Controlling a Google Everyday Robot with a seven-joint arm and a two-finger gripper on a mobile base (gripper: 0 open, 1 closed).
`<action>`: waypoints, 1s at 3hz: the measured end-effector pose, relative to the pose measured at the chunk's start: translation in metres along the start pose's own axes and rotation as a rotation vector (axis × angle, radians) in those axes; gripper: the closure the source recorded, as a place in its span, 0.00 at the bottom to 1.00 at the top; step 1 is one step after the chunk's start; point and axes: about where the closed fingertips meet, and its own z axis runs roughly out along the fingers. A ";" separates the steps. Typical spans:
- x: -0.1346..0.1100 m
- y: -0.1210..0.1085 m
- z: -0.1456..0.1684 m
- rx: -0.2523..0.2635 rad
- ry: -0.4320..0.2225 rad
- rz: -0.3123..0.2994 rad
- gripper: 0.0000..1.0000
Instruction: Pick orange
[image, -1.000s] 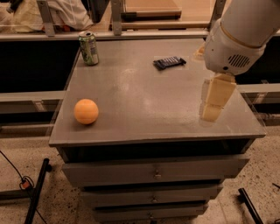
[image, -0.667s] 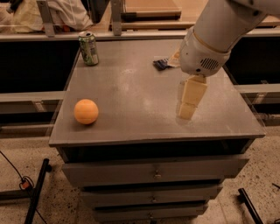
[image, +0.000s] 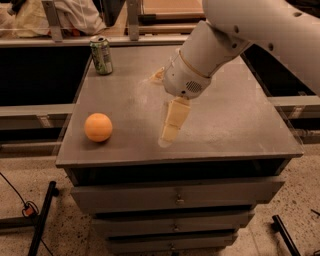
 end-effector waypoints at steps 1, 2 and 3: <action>-0.025 -0.001 0.033 -0.043 -0.093 -0.045 0.00; -0.043 -0.002 0.064 -0.090 -0.149 -0.048 0.00; -0.061 -0.005 0.090 -0.150 -0.195 -0.027 0.00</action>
Offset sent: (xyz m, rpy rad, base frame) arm -0.0040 0.1090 -0.0524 0.1892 0.1371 0.1411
